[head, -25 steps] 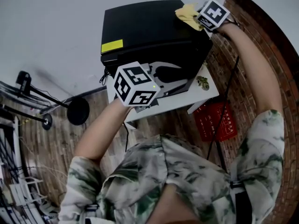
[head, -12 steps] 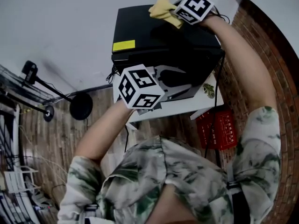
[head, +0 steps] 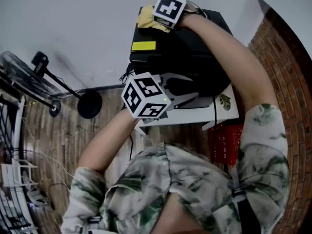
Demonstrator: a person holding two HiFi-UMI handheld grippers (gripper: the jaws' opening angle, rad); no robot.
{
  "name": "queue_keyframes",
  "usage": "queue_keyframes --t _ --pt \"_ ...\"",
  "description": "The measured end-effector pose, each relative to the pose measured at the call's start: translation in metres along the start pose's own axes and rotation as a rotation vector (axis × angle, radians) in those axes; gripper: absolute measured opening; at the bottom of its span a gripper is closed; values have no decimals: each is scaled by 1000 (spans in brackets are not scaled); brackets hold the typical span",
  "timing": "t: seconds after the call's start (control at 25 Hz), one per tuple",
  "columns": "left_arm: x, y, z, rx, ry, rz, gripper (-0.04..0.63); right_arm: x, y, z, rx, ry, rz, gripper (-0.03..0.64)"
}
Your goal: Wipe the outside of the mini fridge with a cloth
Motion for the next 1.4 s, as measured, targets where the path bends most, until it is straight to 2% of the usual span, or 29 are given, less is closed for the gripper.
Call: queue_keyframes --t 0.2,0.4,0.52,0.8,0.96,1.12,1.24,1.4 --pt "4 2 -4 4 13 15 120 -12 -7 -28 88 7 -27 89" --pt "7 -7 -4 14 11 -3 120 -47 0 -79 183 29 -149 89" --pt "8 -19 -6 22 14 -17 120 -62 8 -116 242 2 -180 89" --pt "10 -42 -5 36 5 -46 120 -87 22 -193 316 -77 -179 89" --pt "9 -50 -4 44 -7 -54 120 -101 35 -231 354 -123 -215 89" --pt "7 -56 -3 37 -9 -68 120 -104 46 -259 353 -205 -202 89" --pt "5 -53 -4 29 -7 -79 120 -101 57 -261 276 -274 -192 89" --pt "-2 -51 -8 30 -23 -90 120 -103 92 -263 182 -330 -280 89"
Point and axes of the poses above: the fingertips, and each gripper's own axes: y backward along the fingers, x to its left, z out of its top, the point moved 9 cm from there along y, backward along the fingers, and after that the axes turned 3 degrees about y, right-handed, at the moved point
